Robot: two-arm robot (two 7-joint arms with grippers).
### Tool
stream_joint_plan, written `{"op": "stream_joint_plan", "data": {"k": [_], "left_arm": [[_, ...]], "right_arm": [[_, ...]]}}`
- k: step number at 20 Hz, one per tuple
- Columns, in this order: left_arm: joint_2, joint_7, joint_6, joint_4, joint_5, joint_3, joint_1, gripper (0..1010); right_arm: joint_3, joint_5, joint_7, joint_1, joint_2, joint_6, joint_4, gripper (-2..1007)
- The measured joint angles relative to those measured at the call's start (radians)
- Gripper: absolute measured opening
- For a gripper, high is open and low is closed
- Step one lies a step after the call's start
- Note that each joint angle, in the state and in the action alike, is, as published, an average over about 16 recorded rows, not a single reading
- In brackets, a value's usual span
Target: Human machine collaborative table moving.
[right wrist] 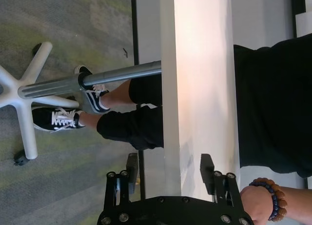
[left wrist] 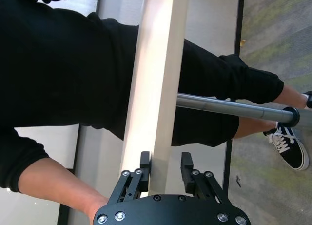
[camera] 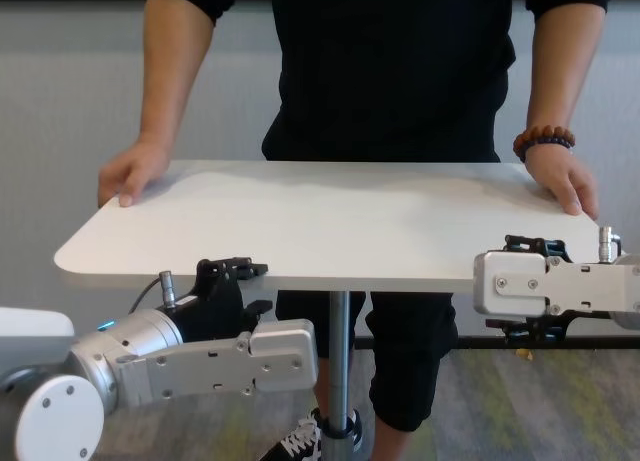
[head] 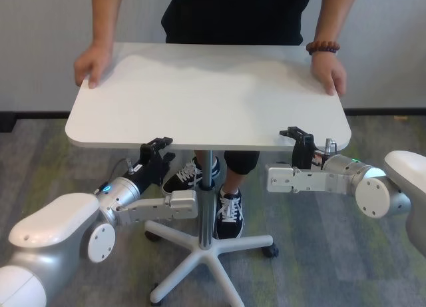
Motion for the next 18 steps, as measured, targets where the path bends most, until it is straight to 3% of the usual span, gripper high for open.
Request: {"op": "stream_joint_plan", "data": {"k": [8, 18], "left_arm": [[0.0, -0.001, 0.0, 0.0, 0.001, 0.0, 0.0, 648], [0.0, -0.001, 0.0, 0.0, 0.001, 0.0, 0.0, 925]], "right_arm": [[0.0, 0.0, 0.0, 0.0, 0.0, 0.0, 0.0, 950], [0.0, 0.0, 0.0, 0.0, 0.0, 0.0, 0.0, 1003]]}}
